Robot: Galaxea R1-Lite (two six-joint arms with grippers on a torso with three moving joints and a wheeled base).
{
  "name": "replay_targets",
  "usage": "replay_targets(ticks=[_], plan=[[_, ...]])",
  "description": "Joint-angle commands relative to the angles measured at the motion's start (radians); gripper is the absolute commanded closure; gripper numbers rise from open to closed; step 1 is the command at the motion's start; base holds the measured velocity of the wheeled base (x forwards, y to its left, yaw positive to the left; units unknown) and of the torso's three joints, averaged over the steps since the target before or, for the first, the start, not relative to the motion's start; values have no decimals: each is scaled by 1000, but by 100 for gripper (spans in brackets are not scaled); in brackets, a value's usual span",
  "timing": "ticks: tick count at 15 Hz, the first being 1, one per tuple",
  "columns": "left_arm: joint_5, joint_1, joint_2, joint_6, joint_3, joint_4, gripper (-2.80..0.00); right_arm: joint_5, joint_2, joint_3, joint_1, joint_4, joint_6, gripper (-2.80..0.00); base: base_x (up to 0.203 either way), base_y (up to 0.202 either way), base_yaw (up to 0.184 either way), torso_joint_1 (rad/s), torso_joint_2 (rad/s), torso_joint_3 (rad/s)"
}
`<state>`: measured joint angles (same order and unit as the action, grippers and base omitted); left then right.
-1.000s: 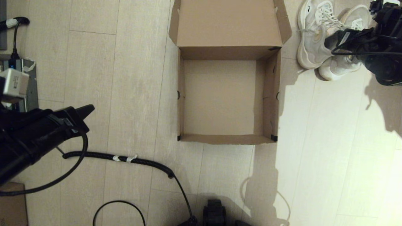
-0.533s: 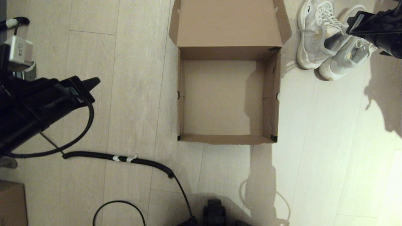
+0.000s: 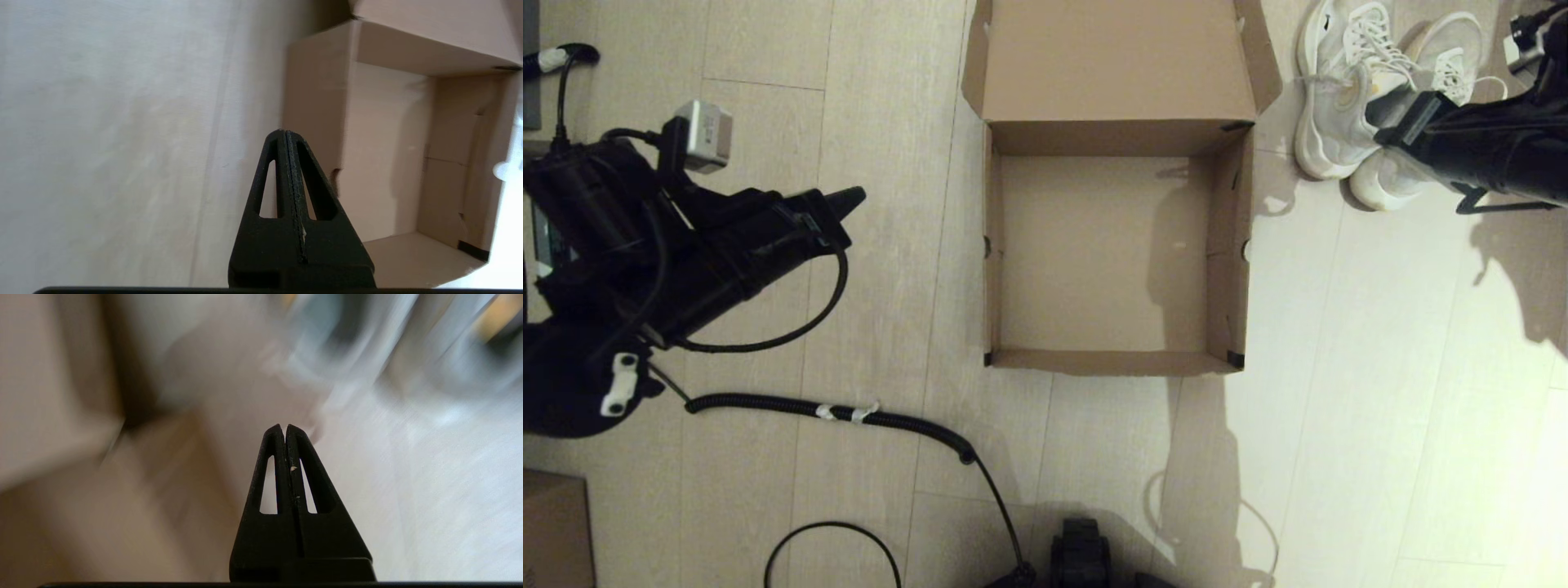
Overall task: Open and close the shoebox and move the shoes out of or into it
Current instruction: Put the shoes into the shoe box
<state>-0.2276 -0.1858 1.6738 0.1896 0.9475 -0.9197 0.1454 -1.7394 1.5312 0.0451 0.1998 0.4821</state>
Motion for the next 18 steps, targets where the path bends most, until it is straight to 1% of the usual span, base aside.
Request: replay_targets(ticks=[1, 2, 3, 4, 7, 8, 9, 11, 12, 13, 14, 18], plan=[[-18, -6, 86, 1, 10, -25, 0, 332, 105, -148, 28, 22, 13, 0, 0, 0, 0, 0, 0, 0], [-20, -7, 111, 1, 21, -28, 0, 412, 126, -210, 45, 71, 21, 0, 0, 0, 0, 0, 0, 0], [-20, -8, 141, 1, 36, -35, 0, 422, 126, -241, 56, 136, 33, 0, 0, 0, 0, 0, 0, 0], [-19, -13, 172, -2, 54, -48, 0, 425, 119, -253, 56, 148, 42, 0, 0, 0, 0, 0, 0, 0], [-16, -38, 264, -6, 104, -109, 0, 428, 86, -285, 6, 158, 37, 0, 0, 0, 0, 0, 0, 0], [-15, -43, 293, -7, 119, -123, 0, 427, 64, -299, -2, 180, 32, 0, 0, 0, 0, 0, 0, 0], [-15, -45, 325, -13, 141, -134, 0, 425, 33, -318, -13, 235, 30, 0, 0, 0, 0, 0, 0, 0], [-17, -47, 374, -29, 190, -164, 0, 401, -18, -363, -31, 361, 12, 0, 0, 0, 0, 0, 0, 0], [-18, -59, 387, -37, 211, -176, 0, 359, -50, -378, -40, 418, -40, 0, 0, 0, 0, 0, 0, 0], [-18, -69, 391, -43, 219, -179, 0, 290, -73, -388, -56, 456, -93, 0, 0, 0, 0, 0, 0, 0], [-18, -81, 393, -44, 230, -178, 0, 245, -86, -390, -75, 470, -113, 0, 0, 0, 0, 0, 0, 0], [-15, -112, 452, -48, 296, -176, 0, 229, -110, -422, -112, 474, -122, 0, 0, 0, 0, 0, 0, 0]])
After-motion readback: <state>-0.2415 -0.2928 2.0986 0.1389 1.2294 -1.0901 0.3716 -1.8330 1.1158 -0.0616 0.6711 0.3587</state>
